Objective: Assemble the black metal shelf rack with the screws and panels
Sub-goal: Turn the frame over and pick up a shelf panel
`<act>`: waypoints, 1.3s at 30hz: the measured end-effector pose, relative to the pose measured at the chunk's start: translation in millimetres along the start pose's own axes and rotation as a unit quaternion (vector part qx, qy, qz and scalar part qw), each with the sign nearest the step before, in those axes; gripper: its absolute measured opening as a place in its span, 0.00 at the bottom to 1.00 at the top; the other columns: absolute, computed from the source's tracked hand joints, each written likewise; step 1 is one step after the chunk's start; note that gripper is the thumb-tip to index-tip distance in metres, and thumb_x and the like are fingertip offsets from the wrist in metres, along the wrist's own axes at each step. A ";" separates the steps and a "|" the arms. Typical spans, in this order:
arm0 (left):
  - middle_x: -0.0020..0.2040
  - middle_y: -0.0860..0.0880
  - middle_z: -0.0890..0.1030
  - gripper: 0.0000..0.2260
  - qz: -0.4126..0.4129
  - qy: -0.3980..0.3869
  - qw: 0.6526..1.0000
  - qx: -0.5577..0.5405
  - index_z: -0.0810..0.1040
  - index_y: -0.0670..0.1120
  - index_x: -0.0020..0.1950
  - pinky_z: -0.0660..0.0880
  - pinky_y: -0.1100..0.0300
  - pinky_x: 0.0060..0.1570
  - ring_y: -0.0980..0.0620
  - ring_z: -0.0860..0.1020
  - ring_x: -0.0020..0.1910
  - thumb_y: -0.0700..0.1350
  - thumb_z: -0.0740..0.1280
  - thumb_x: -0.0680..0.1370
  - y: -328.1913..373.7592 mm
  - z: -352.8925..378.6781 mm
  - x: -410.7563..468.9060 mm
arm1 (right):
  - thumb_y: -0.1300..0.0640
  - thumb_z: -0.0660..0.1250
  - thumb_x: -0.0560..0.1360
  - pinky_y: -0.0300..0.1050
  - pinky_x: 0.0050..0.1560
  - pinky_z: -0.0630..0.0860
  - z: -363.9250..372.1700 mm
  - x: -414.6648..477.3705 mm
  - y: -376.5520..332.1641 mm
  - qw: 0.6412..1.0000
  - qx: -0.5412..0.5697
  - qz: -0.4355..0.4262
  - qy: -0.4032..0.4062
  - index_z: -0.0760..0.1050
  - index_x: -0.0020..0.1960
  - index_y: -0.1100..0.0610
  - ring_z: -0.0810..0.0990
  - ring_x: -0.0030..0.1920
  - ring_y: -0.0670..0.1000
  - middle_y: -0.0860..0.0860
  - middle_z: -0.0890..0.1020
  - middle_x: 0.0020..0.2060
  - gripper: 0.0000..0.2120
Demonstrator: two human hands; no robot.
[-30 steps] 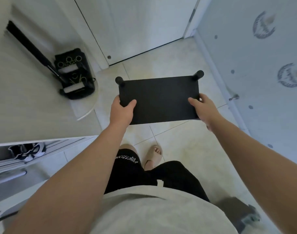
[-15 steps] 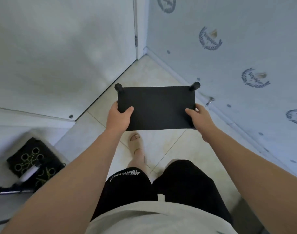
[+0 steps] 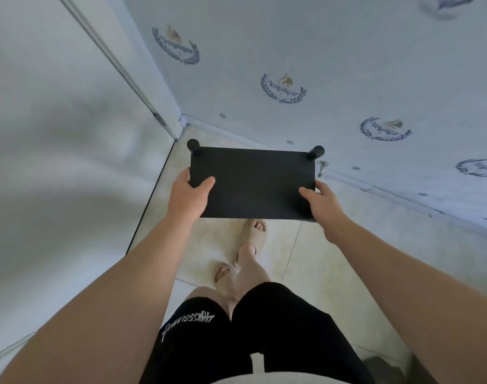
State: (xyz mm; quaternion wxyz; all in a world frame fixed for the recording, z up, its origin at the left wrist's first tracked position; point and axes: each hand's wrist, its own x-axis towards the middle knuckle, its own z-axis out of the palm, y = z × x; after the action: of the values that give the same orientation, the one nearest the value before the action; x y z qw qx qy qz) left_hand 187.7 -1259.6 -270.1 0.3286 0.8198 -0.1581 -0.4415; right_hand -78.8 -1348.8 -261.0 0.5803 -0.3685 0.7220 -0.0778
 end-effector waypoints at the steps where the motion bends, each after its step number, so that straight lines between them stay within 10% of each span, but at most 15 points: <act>1: 0.48 0.58 0.81 0.14 0.001 -0.005 1.000 0.007 0.77 0.55 0.60 0.82 0.49 0.49 0.55 0.81 0.47 0.52 0.70 0.75 7.3 6.0 10.7 | 0.49 0.66 0.81 0.49 0.56 0.76 -1.3 8.9 -4.3 1.000 0.009 0.008 0.000 0.66 0.76 0.49 0.79 0.56 0.50 0.49 0.77 0.62 0.25; 18: 0.52 0.56 0.78 0.19 0.056 -0.096 0.989 0.100 0.73 0.51 0.67 0.76 0.56 0.48 0.52 0.78 0.51 0.52 0.70 0.77 101.2 79.5 174.7 | 0.48 0.66 0.81 0.51 0.63 0.76 4.0 137.4 -72.4 0.993 0.065 0.037 0.090 0.68 0.76 0.51 0.78 0.60 0.55 0.51 0.78 0.62 0.25; 23: 0.53 0.57 0.76 0.20 0.088 -0.096 0.983 0.133 0.72 0.50 0.69 0.71 0.62 0.45 0.54 0.75 0.50 0.53 0.69 0.78 115.3 90.9 198.7 | 0.49 0.66 0.82 0.39 0.44 0.73 6.7 156.0 -84.1 0.991 0.080 0.029 0.103 0.68 0.75 0.50 0.78 0.50 0.46 0.49 0.78 0.60 0.23; 36: 0.58 0.55 0.76 0.22 0.092 -0.159 0.968 0.171 0.69 0.49 0.70 0.69 0.67 0.42 0.53 0.74 0.52 0.52 0.69 0.78 126.6 80.5 200.8 | 0.50 0.66 0.82 0.47 0.59 0.72 12.4 137.1 -91.6 0.995 0.049 0.009 0.081 0.67 0.75 0.51 0.77 0.60 0.52 0.48 0.78 0.64 0.23; 39: 0.68 0.51 0.75 0.26 0.113 -0.176 0.952 0.225 0.66 0.50 0.74 0.74 0.55 0.59 0.49 0.75 0.62 0.54 0.67 0.79 133.3 67.9 186.4 | 0.48 0.63 0.83 0.50 0.63 0.71 15.1 116.8 -98.3 0.996 -0.036 -0.012 0.083 0.63 0.78 0.48 0.74 0.64 0.54 0.49 0.74 0.69 0.25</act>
State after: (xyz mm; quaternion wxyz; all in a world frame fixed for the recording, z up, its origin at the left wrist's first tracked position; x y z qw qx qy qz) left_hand 240.0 -1487.0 -322.0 0.1501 0.7588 -0.4005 -0.4912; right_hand -28.2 -1487.2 -303.9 0.5039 -0.3907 0.7652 -0.0889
